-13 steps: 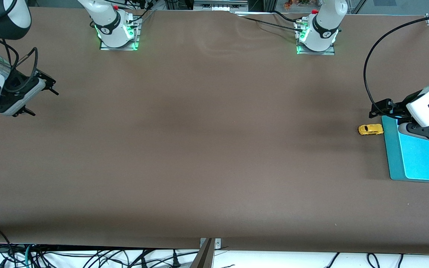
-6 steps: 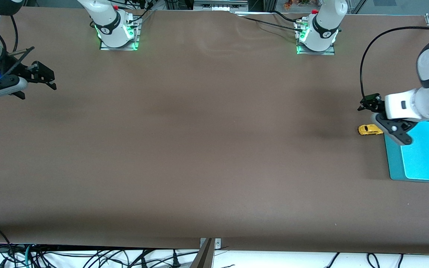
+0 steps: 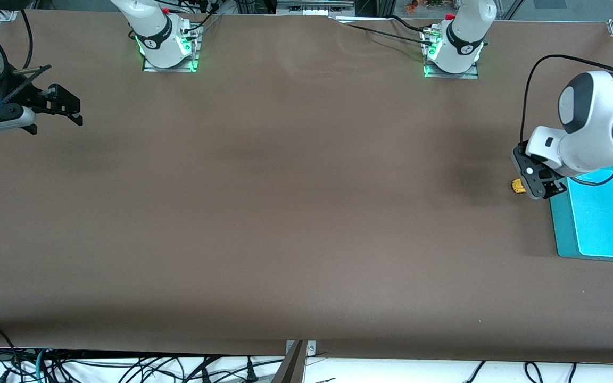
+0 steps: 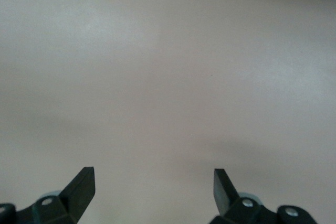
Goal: Wind and store yellow beetle car
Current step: 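Lower the left gripper onto the car while the right gripper withdraws, then close the left gripper around the yellow car, then lift the car with the left gripper and lower it into the turquoise bin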
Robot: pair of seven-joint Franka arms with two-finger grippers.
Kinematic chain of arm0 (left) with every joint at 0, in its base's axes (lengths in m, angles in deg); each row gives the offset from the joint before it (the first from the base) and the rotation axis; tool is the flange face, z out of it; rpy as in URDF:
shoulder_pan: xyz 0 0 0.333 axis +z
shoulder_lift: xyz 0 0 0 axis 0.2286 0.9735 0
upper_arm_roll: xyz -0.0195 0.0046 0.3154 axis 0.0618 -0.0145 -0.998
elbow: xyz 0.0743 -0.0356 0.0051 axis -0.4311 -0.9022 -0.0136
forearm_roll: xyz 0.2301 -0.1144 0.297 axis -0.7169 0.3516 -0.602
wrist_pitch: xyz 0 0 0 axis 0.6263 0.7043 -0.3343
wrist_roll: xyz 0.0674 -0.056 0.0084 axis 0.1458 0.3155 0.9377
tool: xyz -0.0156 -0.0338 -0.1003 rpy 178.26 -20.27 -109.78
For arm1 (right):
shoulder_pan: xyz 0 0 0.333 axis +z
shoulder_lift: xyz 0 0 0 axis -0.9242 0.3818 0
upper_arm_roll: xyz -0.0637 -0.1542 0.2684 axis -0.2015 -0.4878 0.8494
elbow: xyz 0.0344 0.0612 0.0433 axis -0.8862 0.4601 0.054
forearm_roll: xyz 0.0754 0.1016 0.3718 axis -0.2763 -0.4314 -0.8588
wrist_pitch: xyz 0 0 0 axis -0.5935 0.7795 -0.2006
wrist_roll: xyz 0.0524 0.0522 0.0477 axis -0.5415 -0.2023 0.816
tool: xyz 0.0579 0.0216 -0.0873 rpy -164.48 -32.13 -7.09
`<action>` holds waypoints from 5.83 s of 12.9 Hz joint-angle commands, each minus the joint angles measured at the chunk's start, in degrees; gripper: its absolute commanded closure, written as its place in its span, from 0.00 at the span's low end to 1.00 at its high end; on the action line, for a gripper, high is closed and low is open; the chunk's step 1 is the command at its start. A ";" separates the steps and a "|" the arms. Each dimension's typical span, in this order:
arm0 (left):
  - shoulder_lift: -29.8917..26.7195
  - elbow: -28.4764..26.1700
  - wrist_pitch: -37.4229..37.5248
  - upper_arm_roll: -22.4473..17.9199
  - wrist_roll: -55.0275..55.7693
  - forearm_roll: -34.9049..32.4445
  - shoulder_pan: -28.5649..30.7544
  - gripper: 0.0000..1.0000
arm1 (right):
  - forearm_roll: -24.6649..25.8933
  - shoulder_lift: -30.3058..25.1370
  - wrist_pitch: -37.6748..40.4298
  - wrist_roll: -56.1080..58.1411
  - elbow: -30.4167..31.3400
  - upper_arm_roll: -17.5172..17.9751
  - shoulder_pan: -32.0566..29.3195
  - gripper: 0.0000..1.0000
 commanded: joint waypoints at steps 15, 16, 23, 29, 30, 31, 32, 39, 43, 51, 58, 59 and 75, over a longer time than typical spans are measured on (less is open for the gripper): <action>9.35 -16.44 -35.02 -1.31 -30.22 -0.42 15.60 0.00 | -0.63 -0.23 0.66 -0.78 -0.44 -0.74 1.07 0.00; 9.61 -16.44 -35.02 -1.31 -30.31 -0.42 15.51 0.00 | -0.54 -0.14 0.66 -0.70 -0.36 -0.74 1.07 0.00; 11.72 -19.43 -41.96 -1.40 -30.31 -0.42 15.59 0.00 | -0.46 -0.05 0.75 -0.26 -0.35 -0.83 1.51 0.00; 11.90 -19.78 -41.96 -1.40 -30.31 -0.42 15.60 0.16 | 0.16 -0.05 0.48 -0.43 -0.44 -0.83 1.86 0.00; 11.90 -19.78 -41.88 -1.40 -30.31 -0.42 15.60 0.19 | 0.16 -0.05 0.48 -0.43 -0.36 -0.83 1.86 0.00; 11.90 -19.70 -41.79 -1.49 -30.31 -0.42 15.60 0.24 | 0.16 -0.05 0.48 -0.43 -0.36 -0.83 1.86 0.00; 11.90 -19.70 -41.79 -1.49 -30.40 -0.42 15.60 0.36 | 0.16 -0.05 0.48 -0.43 -0.35 -0.83 1.86 0.00; 10.06 -18.82 -39.25 -1.31 -30.22 -0.42 15.42 1.00 | 0.16 -0.23 0.40 -0.61 0.08 -0.83 1.95 0.00; 5.58 -14.88 -28.64 1.94 -29.69 3.43 14.98 1.00 | 0.16 -0.40 0.39 -0.52 0.26 -0.83 2.03 0.00; 6.36 7.54 -0.39 2.56 -32.05 6.96 17.87 1.00 | 0.16 -0.40 0.39 -0.26 0.26 -0.83 1.95 0.00; 23.48 25.28 -0.39 2.29 -43.31 6.87 24.91 1.00 | 0.16 -0.40 0.39 -0.17 0.35 -0.83 1.95 0.00; 25.24 27.04 -0.48 2.29 -43.66 6.52 24.91 1.00 | 0.25 -0.40 0.39 -0.17 0.35 -0.83 1.95 0.00; 37.03 29.70 -4.61 1.77 -43.76 4.67 27.63 0.48 | 0.25 -0.32 0.39 -0.17 0.35 -0.83 1.95 0.00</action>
